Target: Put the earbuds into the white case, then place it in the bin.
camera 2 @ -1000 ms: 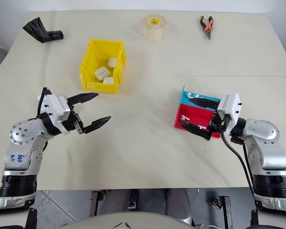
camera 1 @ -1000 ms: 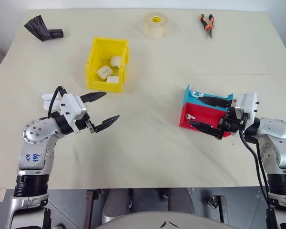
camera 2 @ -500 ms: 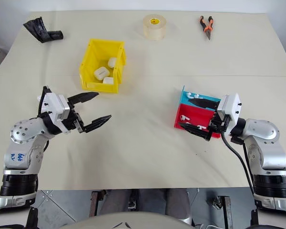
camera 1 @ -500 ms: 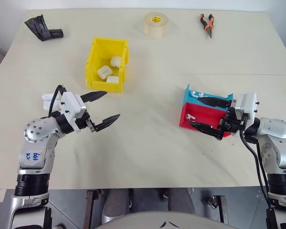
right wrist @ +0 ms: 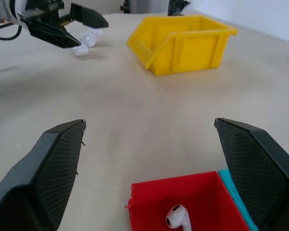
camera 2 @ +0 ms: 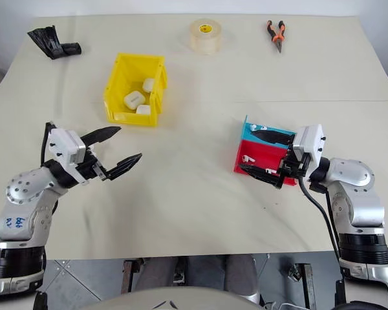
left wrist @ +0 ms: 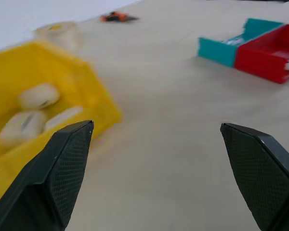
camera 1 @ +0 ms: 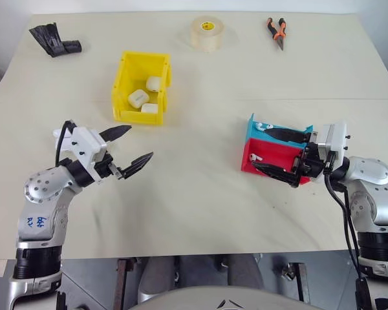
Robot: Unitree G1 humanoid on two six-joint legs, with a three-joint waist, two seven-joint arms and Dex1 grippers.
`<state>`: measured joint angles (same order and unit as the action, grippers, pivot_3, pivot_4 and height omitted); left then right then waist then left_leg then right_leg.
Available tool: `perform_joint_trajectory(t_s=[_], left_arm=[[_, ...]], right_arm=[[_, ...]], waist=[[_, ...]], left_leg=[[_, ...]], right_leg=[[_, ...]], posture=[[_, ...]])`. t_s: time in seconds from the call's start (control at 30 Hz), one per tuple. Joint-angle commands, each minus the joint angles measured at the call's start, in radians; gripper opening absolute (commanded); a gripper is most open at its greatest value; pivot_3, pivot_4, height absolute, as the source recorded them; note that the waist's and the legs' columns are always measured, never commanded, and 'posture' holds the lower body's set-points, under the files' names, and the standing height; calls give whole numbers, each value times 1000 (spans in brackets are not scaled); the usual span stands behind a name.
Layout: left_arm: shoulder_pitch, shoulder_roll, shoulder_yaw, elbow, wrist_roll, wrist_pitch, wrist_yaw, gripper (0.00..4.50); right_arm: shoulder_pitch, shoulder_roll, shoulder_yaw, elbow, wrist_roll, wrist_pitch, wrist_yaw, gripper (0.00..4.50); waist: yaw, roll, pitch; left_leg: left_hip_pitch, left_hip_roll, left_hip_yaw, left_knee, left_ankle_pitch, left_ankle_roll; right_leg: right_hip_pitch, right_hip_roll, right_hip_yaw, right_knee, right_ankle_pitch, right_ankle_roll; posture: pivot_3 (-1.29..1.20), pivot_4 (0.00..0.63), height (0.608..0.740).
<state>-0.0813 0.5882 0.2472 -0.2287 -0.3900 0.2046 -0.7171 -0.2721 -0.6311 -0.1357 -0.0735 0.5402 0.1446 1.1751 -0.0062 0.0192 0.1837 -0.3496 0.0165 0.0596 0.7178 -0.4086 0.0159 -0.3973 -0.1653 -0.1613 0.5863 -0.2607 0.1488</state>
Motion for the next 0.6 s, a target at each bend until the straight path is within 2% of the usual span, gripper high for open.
perform_joint_trajectory(t_s=[0.03, 0.33, 0.5, 0.6], left_arm=[[74, -14, 111, -108, -29, 73, 113, 4491], [355, -153, 316, -346, -64, 284, 388, 4491], [374, -185, 349, -375, -101, 375, 460, 4491], [339, -163, 343, -396, -136, 450, 484, 4491]], right_arm=[[-31, 35, 28, -53, 22, -24, 9, 4500], [-116, 155, 78, -47, 38, -102, 32, 4500], [-123, 165, 90, -54, 46, -86, 38, 4500], [-125, 161, 85, -54, 51, -77, 36, 4500]], waist=[[2, 0, 0], [9, 0, 0], [11, -1, 0], [9, -1, 0]], left_leg=[[1, 0, 0, 0, 0, 0], [0, 0, 0, 0, 0, 0], [0, 0, 0, 0, 0, 0], [1, 0, 0, 0, 0, 0]], right_leg=[[0, 0, 0, 0, 0, 0], [0, 0, 1, 0, 0, 0], [0, 0, 2, 0, 0, 0], [0, 0, 2, 0, 0, 0]], posture=[[0, 150, 740], [0, 150, 740], [0, 150, 740], [0, 150, 740]])
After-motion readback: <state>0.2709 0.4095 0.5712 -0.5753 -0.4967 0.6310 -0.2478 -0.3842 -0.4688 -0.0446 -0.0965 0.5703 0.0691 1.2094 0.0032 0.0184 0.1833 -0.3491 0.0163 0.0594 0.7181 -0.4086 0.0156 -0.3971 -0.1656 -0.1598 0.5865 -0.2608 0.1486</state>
